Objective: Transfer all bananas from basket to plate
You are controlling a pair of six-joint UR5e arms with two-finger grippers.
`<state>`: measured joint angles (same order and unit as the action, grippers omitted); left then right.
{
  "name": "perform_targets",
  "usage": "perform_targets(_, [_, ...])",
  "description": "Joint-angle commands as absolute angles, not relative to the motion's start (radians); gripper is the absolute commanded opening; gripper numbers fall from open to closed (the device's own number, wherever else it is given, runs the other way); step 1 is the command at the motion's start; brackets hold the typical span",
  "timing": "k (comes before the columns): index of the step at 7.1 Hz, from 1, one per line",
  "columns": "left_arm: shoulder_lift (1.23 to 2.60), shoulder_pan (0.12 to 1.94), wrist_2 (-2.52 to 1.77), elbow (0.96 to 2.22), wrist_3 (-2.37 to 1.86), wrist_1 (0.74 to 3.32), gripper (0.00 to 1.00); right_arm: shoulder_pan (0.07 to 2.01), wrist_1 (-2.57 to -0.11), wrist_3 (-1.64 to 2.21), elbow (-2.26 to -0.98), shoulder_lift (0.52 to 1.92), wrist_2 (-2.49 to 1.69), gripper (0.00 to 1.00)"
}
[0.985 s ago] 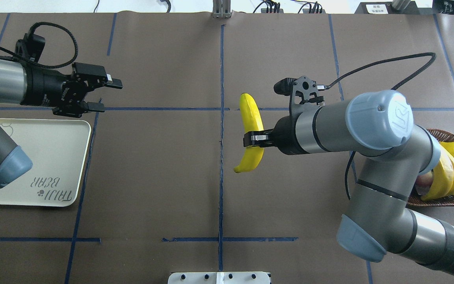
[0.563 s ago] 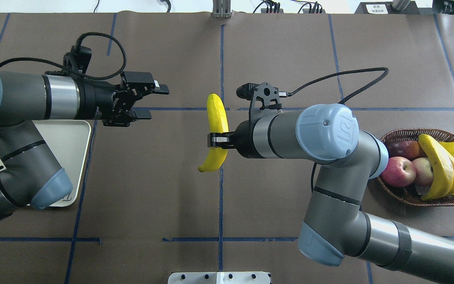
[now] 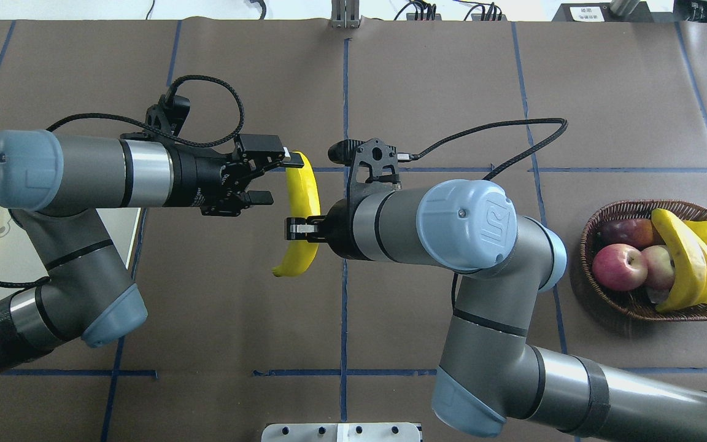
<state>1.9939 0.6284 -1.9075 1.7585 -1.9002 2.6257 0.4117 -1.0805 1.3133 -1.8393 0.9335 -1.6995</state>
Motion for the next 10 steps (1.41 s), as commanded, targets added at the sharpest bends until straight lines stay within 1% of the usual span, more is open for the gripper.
perform_targets(1, [1.997, 0.594, -1.891, 1.749, -1.899, 2.625, 0.98, 0.405, -1.081, 1.313, -1.839, 0.923, -1.697, 0.04])
perform_targets(2, [1.997, 0.592, -1.891, 1.746, -1.899, 2.623, 0.96, 0.402, -1.08, 1.313, -1.839, 0.923, -1.697, 0.05])
perform_targets(3, [2.006, 0.591, -1.891, 1.74, -1.899, 2.623, 0.91, 0.397, -1.08, 1.313, -1.839, 0.923, -1.697, 0.05])
perform_targets(4, [2.026, 0.591, -1.893, 1.74, -1.901, 2.605, 0.8, 0.394, -1.08, 1.313, -1.839, 0.923, -1.695, 0.06])
perform_targets(6, [2.028, 0.591, -1.894, 1.743, -1.901, 2.594, 0.41, 0.39, -1.078, 1.312, -1.839, 0.923, -1.687, 0.08])
perform_targets(7, [2.025, 0.591, -1.894, 1.744, -1.901, 2.594, 0.17, 0.39, -1.071, 1.313, -1.839, 0.925, -1.689, 0.2])
perform_targets(8, [2.014, 0.591, -1.894, 1.744, -1.899, 2.592, 0.02, 0.391, -1.069, 1.316, -1.841, 0.923, -1.689, 0.66])
perform_targets(9, [2.011, 0.592, -1.894, 1.744, -1.898, 2.592, 0.0, 0.391, -1.069, 1.316, -1.845, 0.923, -1.692, 0.99])
perform_targets(10, [2.011, 0.594, -1.894, 1.746, -1.898, 2.592, 0.0, 0.393, -1.069, 1.315, -1.848, 0.923, -1.693, 1.0])
